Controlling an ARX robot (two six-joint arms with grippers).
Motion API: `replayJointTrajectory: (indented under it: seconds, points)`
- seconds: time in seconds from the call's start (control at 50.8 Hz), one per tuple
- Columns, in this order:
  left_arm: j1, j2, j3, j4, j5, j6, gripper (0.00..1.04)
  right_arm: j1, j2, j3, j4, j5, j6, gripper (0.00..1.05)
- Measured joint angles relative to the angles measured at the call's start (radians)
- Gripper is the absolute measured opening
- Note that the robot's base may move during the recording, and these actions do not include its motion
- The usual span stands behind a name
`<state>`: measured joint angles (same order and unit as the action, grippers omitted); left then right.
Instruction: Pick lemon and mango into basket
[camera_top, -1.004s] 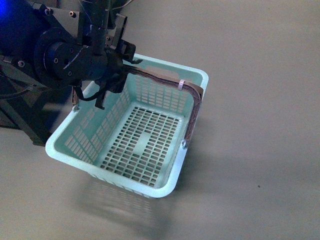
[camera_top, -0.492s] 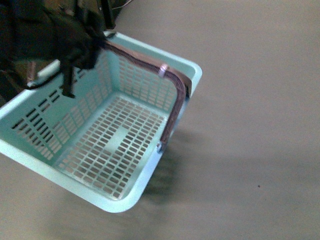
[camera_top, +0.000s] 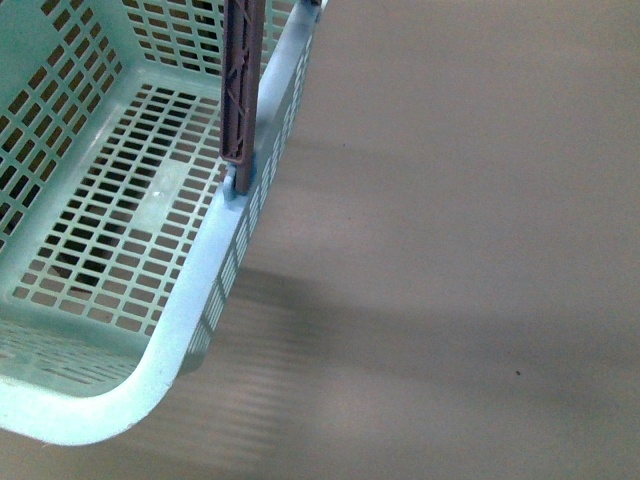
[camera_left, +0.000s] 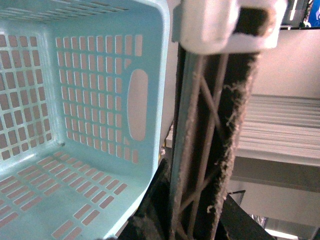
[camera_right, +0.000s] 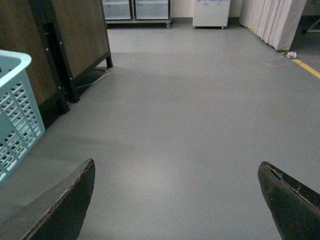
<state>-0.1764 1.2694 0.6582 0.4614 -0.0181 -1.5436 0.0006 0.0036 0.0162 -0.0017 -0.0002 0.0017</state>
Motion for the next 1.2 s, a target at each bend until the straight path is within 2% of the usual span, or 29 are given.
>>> replayJointTrajectory:
  seconds: [0.413,1.201]
  points:
    - [-0.094,-0.249,-0.005,-0.161,-0.024,-0.019,0.07,0.0,0.0,0.0,0.0,0.0,0.0,0.96]
    - [-0.097,-0.256,-0.006,-0.167,-0.038,-0.013,0.07,0.0,0.0,0.0,0.0,0.0,0.0,0.96]
